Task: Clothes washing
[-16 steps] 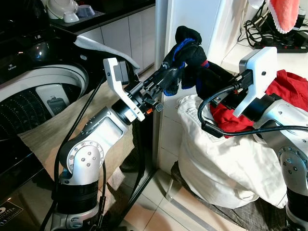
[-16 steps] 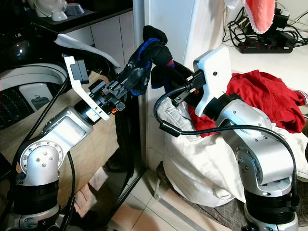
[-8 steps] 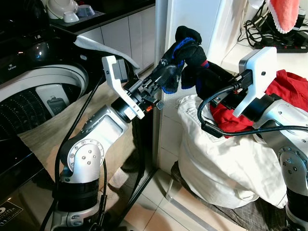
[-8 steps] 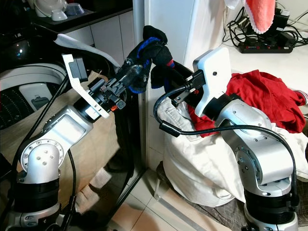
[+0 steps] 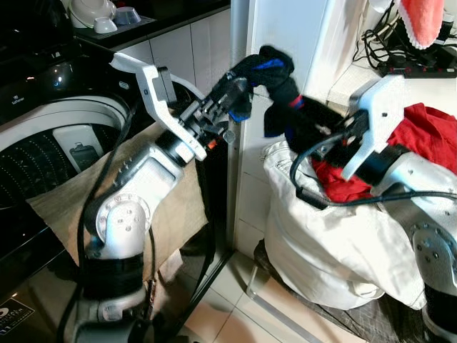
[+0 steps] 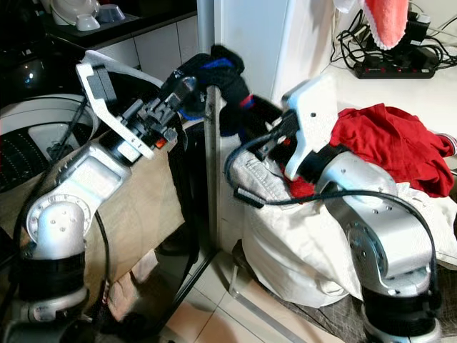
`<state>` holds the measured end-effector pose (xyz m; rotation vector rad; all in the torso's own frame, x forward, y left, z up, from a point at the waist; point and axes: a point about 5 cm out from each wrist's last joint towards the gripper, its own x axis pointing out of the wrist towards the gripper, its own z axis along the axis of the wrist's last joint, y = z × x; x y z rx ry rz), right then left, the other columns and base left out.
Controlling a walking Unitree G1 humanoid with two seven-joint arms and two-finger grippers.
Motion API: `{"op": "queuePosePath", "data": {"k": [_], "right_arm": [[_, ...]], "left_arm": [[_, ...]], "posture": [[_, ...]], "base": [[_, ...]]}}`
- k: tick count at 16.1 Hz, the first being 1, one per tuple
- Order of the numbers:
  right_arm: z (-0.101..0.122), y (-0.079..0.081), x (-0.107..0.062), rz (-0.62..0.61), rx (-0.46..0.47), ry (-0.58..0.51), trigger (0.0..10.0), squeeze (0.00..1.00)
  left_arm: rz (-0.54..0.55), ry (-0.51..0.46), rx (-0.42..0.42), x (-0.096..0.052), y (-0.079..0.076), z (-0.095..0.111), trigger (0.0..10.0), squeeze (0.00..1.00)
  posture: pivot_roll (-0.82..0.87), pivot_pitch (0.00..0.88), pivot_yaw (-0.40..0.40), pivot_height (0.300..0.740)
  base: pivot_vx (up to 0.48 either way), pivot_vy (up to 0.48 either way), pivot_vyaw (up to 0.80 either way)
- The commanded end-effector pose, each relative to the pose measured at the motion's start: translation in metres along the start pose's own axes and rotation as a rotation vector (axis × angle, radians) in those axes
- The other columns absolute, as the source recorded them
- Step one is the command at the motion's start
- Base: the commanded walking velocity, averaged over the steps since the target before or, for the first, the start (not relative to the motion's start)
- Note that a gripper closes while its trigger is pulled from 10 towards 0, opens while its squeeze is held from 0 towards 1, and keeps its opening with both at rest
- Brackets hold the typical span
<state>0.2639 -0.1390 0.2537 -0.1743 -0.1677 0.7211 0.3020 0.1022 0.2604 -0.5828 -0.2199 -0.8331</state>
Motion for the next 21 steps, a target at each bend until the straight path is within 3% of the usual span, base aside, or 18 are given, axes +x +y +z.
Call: {"op": "queuePosePath", "data": {"k": [1, 4, 6, 7, 8, 10, 11, 12, 13, 14, 15, 16, 19, 20, 21], "right_arm": [[-0.001, 0.003, -0.001, 0.023, -0.011, 0.027, 10.0, 0.0], [-0.005, 0.003, -0.003, 0.007, -0.028, 0.045, 10.0, 0.0], [-0.006, 0.005, -0.004, 0.006, -0.023, 0.043, 10.0, 0.0], [-0.006, 0.005, -0.004, 0.005, 0.007, 0.028, 10.0, 0.91], [-0.006, 0.007, -0.004, 0.021, 0.02, 0.028, 10.0, 1.0], [-0.008, 0.007, -0.003, 0.015, -0.007, 0.043, 10.0, 1.0], [-0.008, 0.007, -0.003, 0.008, -0.018, 0.046, 10.0, 0.0], [-0.008, 0.006, -0.003, 0.003, -0.025, 0.046, 10.0, 0.0], [-0.008, 0.006, -0.002, 0.0, -0.041, 0.045, 10.0, 0.0], [-0.009, 0.007, -0.001, 0.005, -0.044, 0.046, 10.0, 0.0], [-0.01, 0.011, 0.001, 0.024, -0.049, 0.049, 10.0, 0.0], [-0.01, 0.016, 0.003, 0.044, -0.019, 0.048, 10.0, 0.0], [-0.013, 0.026, 0.007, 0.063, 0.009, 0.058, 10.0, 0.0], [-0.017, 0.031, 0.008, 0.063, 0.018, 0.075, 10.0, 0.0], [-0.021, 0.035, 0.009, 0.066, 0.038, 0.093, 10.0, 0.0]], "left_arm": [[0.013, -0.012, 0.022, 0.002, 0.002, 0.007, 0.0, 0.0], [0.038, -0.016, 0.052, 0.001, 0.011, 0.015, 0.0, 0.0], [0.13, -0.021, 0.112, 0.002, 0.024, 0.021, 0.0, 0.0], [0.166, -0.032, 0.138, 0.003, 0.029, 0.026, 0.0, 0.0], [0.186, -0.048, 0.146, 0.004, 0.033, 0.03, 0.0, 0.0], [0.264, -0.061, 0.209, 0.004, 0.041, 0.037, 0.0, 0.0], [0.389, -0.036, 0.337, 0.004, 0.055, 0.044, 0.0, 0.0], [0.523, -0.015, 0.492, 0.003, 0.07, 0.054, 0.0, 0.0], [0.702, -0.014, 0.766, 0.001, 0.089, 0.08, 0.0, 0.0], [0.775, -0.026, 0.895, -0.001, 0.093, 0.093, 0.0, 0.0], [0.924, -0.013, 1.106, -0.005, 0.101, 0.111, 0.0, 0.0], [1.031, 0.06, 1.196, -0.012, 0.113, 0.112, 0.0, 0.0], [1.176, 0.193, 1.059, -0.034, 0.149, 0.086, 0.0, 0.0], [1.281, 0.243, 0.844, -0.053, 0.168, 0.061, 10.0, 0.0], [1.316, 0.328, 0.802, -0.066, 0.177, 0.046, 10.0, 0.0]], "posture": [[-0.07, 0.0, 0.052, 0.74], [-0.07, 0.0, 0.06, 0.74], [-0.07, 0.0, 0.063, 0.74], [-0.07, 0.0, 0.062, 0.74], [-0.07, 0.0, 0.062, 0.74], [-0.07, 0.0, 0.056, 0.74], [-0.06, 0.0, 0.05, 0.74], [-0.06, 0.0, 0.048, 0.74], [-0.06, 0.0, 0.048, 0.74], [-0.06, 0.0, 0.05, 0.74], [-0.06, 0.0, 0.058, 0.74], [-0.07, 0.0, 0.062, 0.74], [-0.07, 0.0, 0.061, 0.74], [-0.07, 0.0, 0.062, 0.74], [-0.08, 0.0, 0.069, 0.74]], "base": [[0.0, 0.0, 0.0], [0.0, 0.0, 0.0], [0.0, 0.0, 0.0], [0.0, 0.0, 0.0], [0.0, 0.0, 0.0], [0.0, 0.0, 0.0], [0.0, 0.0, 0.0], [0.0, 0.0, 0.0], [0.0, 0.0, 0.0], [0.0, 0.0, 0.0], [0.0, 0.0, 0.0], [0.0, 0.0, 0.0], [0.0, 0.0, 0.0], [0.0, 0.0, 0.0], [0.0, 0.0, 0.0]]}}
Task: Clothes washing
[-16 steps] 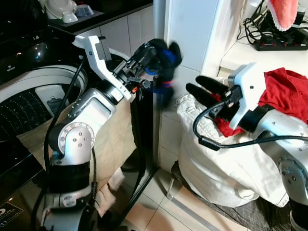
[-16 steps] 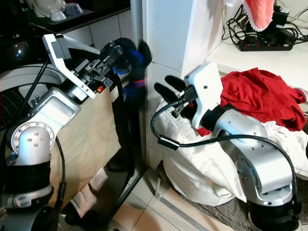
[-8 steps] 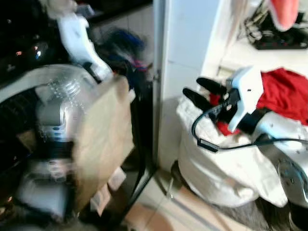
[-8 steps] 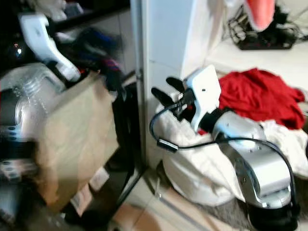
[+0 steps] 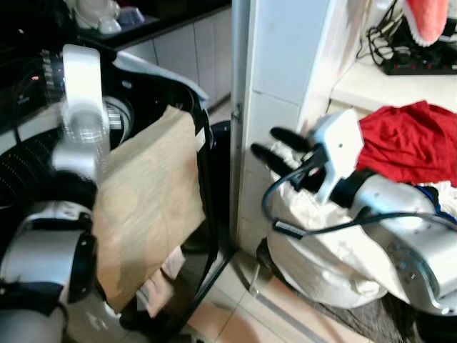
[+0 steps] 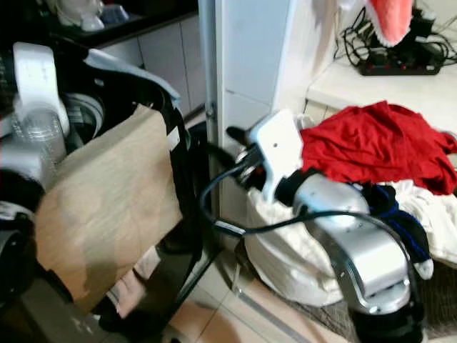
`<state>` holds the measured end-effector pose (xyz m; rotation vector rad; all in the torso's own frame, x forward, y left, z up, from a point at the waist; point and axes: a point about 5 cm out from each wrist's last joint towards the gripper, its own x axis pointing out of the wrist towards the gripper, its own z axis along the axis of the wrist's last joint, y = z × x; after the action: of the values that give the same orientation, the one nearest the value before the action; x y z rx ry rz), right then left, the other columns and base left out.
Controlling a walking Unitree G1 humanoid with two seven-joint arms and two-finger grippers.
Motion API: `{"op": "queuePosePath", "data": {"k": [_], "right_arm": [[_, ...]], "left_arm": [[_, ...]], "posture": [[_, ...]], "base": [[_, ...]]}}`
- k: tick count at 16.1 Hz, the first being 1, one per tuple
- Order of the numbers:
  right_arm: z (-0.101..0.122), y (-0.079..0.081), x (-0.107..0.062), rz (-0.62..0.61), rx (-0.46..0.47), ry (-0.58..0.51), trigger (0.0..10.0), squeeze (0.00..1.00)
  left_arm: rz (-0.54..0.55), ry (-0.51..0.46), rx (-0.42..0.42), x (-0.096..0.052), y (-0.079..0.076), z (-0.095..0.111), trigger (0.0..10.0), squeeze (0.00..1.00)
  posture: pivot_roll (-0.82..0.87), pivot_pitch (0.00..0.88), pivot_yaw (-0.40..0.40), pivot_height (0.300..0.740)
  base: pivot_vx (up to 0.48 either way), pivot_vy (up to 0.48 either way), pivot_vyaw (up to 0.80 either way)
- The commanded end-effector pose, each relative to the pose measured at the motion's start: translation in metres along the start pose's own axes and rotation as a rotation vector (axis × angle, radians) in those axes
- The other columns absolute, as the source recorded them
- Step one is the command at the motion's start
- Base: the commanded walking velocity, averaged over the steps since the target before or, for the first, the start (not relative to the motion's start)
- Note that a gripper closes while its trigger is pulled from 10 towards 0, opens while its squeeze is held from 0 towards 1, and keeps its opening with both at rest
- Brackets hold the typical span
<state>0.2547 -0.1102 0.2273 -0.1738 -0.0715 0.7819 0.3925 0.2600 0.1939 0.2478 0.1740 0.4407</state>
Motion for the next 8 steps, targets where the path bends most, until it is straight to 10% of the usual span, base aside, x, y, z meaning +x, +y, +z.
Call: {"op": "queuePosePath", "data": {"k": [1, 3, 8], "right_arm": [[-0.001, 0.004, 0.0, 0.006, 0.013, 0.016, 10.0, 0.0], [-0.003, 0.008, -0.002, 0.011, 0.019, 0.024, 10.0, 0.0], [-0.003, 0.008, -0.002, -0.002, 0.021, 0.034, 10.0, 0.0]], "left_arm": [[0.018, 0.0, -0.021, 0.002, 0.005, 0.0, 10.0, 0.0], [0.036, 0.059, -0.099, 0.003, 0.011, -0.012, 10.0, 1.0], [0.044, 0.043, -0.137, 0.006, 0.014, -0.005, 10.0, 1.0]], "posture": [[-0.09, 0.0, 0.073, 0.74], [-0.09, 0.0, 0.08, 0.74], [-0.09, 0.0, 0.074, 0.74]], "base": [[0.0, 0.0, 0.0], [0.0, 0.0, 0.0], [0.0, 0.0, 0.0]]}}
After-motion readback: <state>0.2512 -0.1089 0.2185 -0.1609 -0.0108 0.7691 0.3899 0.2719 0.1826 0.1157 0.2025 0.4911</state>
